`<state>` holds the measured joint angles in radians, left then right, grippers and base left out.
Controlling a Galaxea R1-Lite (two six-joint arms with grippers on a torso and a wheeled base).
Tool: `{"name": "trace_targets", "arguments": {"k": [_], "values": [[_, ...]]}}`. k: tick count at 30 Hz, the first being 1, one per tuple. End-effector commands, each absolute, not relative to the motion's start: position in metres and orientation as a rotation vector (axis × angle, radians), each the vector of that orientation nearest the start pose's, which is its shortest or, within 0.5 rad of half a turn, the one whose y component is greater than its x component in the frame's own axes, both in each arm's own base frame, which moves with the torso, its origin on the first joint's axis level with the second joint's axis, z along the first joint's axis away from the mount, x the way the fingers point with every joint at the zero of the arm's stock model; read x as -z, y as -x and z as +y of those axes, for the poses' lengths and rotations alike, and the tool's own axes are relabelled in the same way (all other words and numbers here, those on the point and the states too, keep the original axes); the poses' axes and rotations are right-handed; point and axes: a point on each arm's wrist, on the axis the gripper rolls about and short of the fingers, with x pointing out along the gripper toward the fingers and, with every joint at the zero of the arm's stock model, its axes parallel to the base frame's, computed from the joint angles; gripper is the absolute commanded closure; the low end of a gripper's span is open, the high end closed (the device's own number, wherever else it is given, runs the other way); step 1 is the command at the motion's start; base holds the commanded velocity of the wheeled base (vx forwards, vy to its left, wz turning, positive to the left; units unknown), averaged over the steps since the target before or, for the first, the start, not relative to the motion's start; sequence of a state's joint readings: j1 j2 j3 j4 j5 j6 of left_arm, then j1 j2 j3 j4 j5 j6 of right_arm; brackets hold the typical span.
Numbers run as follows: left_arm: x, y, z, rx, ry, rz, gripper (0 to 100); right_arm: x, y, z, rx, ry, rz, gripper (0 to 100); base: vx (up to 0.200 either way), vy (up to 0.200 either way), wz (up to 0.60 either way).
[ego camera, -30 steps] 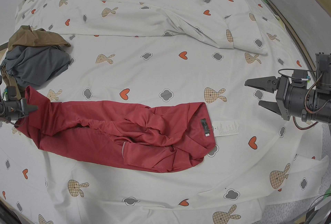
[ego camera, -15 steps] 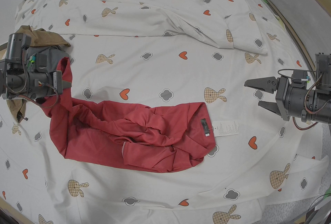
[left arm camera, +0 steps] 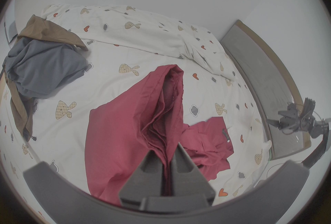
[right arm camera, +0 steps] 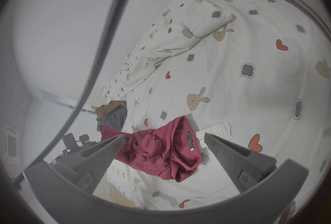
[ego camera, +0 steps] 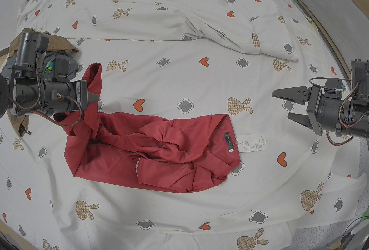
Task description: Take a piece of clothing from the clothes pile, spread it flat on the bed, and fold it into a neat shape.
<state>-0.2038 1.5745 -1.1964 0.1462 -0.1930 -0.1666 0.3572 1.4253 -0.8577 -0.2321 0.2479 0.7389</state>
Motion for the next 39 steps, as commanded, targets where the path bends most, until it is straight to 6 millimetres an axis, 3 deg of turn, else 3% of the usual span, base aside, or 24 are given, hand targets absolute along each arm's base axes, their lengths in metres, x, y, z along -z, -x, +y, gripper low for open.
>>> {"name": "trace_targets", "arguments": {"k": [1,23,30,36,39], "values": [[-0.249,-0.269,-0.064,0.353,0.134,0.576,100,-0.233,-0.224,0.089,-0.445,-0.691,0.547,0,0.000,0.000,0.00],[-0.248,-0.263,-0.072,0.392,0.099,0.574,100,-0.231,-0.225,0.090,-0.441,-0.690,0.552,0,0.000,-0.191,0.00],[-0.250,-0.259,-0.077,0.414,0.090,0.570,100,-0.231,-0.225,0.090,-0.441,-0.690,0.552,0,0.000,0.000,0.00],[-0.246,-0.255,-0.096,0.463,0.066,0.592,100,-0.231,-0.225,0.090,-0.441,-0.690,0.554,0,0.000,0.000,0.00],[-0.237,-0.262,-0.119,0.466,0.027,0.617,100,-0.230,-0.226,0.090,-0.439,-0.690,0.557,0,0.000,0.000,0.00]]}}
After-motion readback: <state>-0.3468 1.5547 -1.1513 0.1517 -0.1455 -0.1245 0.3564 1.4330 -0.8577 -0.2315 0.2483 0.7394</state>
